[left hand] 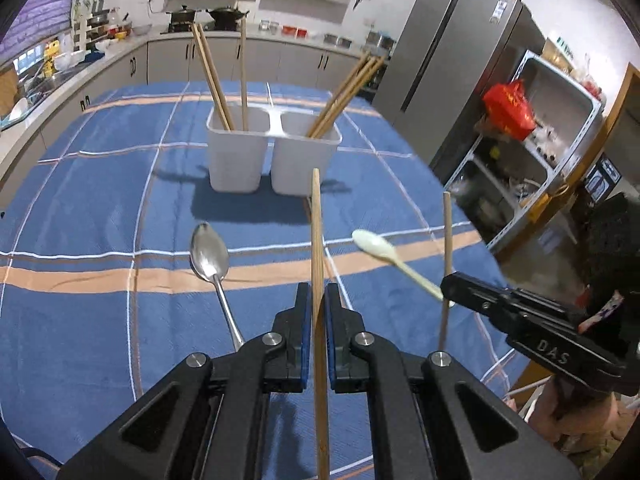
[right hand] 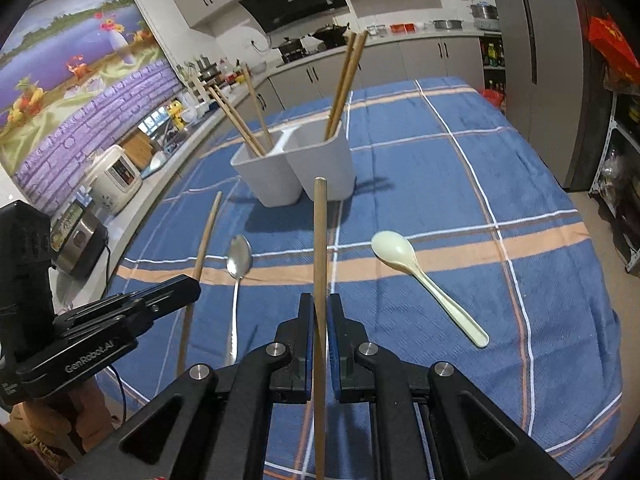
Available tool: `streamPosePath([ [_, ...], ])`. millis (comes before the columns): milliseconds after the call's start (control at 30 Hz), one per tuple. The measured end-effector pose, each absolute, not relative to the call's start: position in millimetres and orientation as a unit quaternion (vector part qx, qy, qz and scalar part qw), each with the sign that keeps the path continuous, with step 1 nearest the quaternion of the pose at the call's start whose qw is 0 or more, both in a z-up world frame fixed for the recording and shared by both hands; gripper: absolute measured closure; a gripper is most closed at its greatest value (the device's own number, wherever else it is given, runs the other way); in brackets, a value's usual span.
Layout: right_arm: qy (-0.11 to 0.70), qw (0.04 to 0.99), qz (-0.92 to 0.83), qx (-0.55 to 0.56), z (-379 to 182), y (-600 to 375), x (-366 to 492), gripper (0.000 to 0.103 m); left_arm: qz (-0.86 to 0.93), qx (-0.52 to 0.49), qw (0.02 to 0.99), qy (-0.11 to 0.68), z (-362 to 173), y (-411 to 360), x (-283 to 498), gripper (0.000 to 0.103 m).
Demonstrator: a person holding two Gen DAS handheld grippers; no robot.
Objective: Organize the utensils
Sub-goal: 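Lift both held chopsticks and carry them above the caddy, then lower the chopsticks into the caddy and open both grippers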
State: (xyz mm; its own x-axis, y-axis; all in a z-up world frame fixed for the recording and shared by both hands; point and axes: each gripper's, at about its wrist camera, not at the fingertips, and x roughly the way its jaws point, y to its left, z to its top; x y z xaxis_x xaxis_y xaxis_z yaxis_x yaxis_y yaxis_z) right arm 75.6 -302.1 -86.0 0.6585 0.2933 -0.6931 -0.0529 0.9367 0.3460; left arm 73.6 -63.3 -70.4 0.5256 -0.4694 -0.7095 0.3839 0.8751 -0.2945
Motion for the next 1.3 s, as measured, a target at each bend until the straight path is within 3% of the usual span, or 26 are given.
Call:
streamPosePath([
  [567,0.334,0.923,0.108,0.158,-29.5,-305.2,92.3,0.096,-0.237,-0.108,0.911,0.32,4.1,-33.6,103.5,0.097],
  [1033,0.232,0.958,0.083,0.149,59.1,-293.3,199.3,0.096,-0.203,-0.113,0.95,0.207,66.5,-41.8,236.8,0.097],
  [1300,0.227,0.962,0.032,0.151,50.8,-293.5,262.4,0.096,-0.178,-0.085,0.965,0.173,54.3,-71.7,302.7,0.097],
])
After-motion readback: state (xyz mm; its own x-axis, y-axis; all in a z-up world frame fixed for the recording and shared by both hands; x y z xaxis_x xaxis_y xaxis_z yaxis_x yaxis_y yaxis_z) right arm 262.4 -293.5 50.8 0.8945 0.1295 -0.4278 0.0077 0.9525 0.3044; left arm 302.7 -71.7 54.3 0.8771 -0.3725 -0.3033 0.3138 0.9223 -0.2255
